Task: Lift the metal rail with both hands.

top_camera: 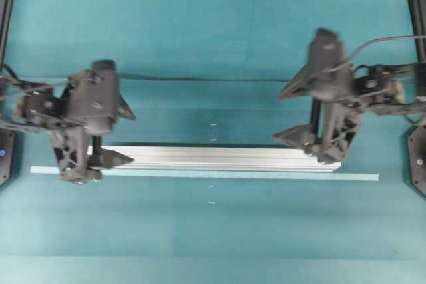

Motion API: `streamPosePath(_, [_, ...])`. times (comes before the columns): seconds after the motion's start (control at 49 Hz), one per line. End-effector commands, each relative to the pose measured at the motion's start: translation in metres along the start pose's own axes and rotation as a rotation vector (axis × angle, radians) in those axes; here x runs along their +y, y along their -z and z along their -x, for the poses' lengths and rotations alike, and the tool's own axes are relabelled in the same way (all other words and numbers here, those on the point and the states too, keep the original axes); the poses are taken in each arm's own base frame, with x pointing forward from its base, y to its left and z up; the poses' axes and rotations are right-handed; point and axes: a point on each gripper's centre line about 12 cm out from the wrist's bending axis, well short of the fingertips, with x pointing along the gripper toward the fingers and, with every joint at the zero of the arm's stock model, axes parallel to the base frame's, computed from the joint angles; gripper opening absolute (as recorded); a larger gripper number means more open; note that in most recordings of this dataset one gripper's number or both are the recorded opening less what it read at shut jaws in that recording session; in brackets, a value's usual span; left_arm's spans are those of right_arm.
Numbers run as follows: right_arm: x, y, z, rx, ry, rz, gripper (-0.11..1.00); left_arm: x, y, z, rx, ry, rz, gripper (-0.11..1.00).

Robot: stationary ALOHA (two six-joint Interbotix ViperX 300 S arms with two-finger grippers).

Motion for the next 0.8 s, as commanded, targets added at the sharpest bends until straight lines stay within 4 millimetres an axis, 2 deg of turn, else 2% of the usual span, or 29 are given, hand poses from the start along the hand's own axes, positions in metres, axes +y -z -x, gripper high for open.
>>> streamPosePath(0.0, [0.002, -0.009, 0.008, -0.065, -0.007, 0.002, 0.99, 0.001, -0.009, 0.012, -0.066, 0.001, 0.0, 0.92])
streamPosePath(0.387, [0.003, -0.011, 0.038, -0.18, -0.02, 0.004, 0.99, 0.003, -0.018, 0.043, -0.29, 0.008, 0.008, 0.92])
streamPosePath(0.775, [0.004, -0.015, 0.09, -0.405, -0.045, 0.007, 0.99, 0.004, -0.009, 0.082, -0.422, 0.013, 0.017, 0.92])
